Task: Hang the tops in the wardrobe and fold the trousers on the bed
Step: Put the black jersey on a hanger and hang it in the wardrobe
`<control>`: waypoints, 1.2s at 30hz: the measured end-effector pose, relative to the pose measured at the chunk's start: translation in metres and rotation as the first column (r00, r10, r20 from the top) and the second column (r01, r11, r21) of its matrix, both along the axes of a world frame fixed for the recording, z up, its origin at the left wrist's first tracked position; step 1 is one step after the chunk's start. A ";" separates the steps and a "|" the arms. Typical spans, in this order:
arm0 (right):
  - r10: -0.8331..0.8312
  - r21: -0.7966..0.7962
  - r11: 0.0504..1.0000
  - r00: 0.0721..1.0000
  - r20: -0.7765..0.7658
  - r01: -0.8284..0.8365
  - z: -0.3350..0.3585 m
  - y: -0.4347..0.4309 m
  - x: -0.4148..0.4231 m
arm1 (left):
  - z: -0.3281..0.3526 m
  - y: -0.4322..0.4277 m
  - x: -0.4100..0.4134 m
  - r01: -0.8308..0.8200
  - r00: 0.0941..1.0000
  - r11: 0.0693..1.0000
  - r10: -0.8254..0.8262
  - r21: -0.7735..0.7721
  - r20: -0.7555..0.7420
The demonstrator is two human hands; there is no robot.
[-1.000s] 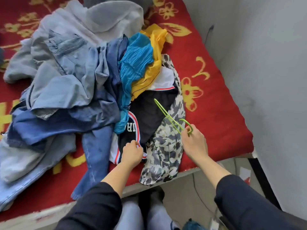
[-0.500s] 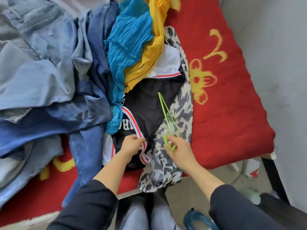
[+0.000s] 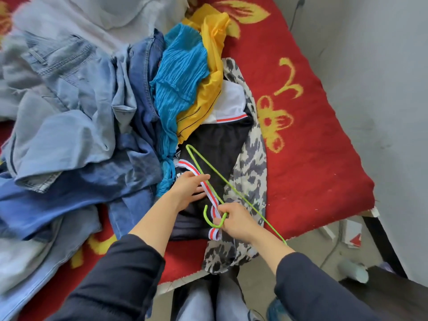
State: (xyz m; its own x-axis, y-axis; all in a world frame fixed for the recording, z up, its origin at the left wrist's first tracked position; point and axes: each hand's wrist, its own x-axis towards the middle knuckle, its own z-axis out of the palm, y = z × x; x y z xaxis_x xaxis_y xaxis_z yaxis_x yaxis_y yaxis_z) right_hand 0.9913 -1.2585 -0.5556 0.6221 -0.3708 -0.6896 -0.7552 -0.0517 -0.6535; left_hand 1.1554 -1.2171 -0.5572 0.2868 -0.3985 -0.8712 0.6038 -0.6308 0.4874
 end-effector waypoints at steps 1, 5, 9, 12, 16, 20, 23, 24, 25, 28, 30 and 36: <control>0.000 0.041 0.999 1.000 0.024 -0.001 0.009 -0.002 -0.001 | 0.005 -0.007 0.000 -0.025 0.999 1.000 0.025 -0.002 0.037; -0.009 0.027 1.000 0.997 0.080 0.007 0.056 -0.014 -0.005 | 0.032 -0.030 -0.002 -0.072 0.984 0.997 0.076 -0.031 0.159; -0.012 -0.035 0.999 0.994 0.105 0.016 0.127 -0.037 -0.006 | 0.077 -0.048 0.003 -0.169 0.976 0.977 0.184 -0.129 0.120; 0.016 -0.110 0.994 0.991 0.130 -0.002 0.182 -0.053 -0.008 | 0.115 -0.059 0.009 -0.272 0.960 0.950 0.280 -0.153 0.029; 0.079 -0.215 0.976 0.982 0.174 -0.040 0.247 -0.068 -0.013 | 0.167 -0.065 0.009 -0.372 0.927 0.894 0.373 -0.251 -0.048; 0.027 -0.181 0.983 0.964 0.265 0.022 0.304 -0.086 -0.028 | 0.199 -0.069 0.006 -0.319 0.934 0.908 0.350 -0.273 0.071; 0.010 -0.233 0.971 0.956 0.292 0.061 0.337 -0.102 -0.040 | 0.221 -0.068 0.004 -0.335 0.920 0.914 0.370 -0.230 0.130; 0.009 -0.264 0.961 0.953 0.302 0.075 0.346 -0.108 -0.043 | 0.228 -0.068 0.004 -0.317 0.905 0.919 0.367 -0.234 0.216; 0.006 -0.293 0.952 0.950 0.312 0.090 0.354 -0.113 -0.045 | 0.233 -0.069 0.004 -0.210 0.880 0.949 0.289 -0.236 0.378; -0.005 -0.337 0.933 0.943 0.333 0.124 0.373 -0.124 -0.050 | 0.251 -0.072 0.007 0.019 0.653 0.970 0.171 -0.243 0.737; -0.022 -0.351 0.924 0.936 0.351 0.153 0.387 -0.128 -0.054 | 0.270 -0.072 0.011 -0.012 0.529 0.959 0.245 -0.282 0.813; -0.131 -0.378 0.861 0.866 0.483 0.341 0.439 -0.147 -0.055 | 0.379 -0.085 0.032 -0.230 0.498 0.700 0.682 -0.676 0.536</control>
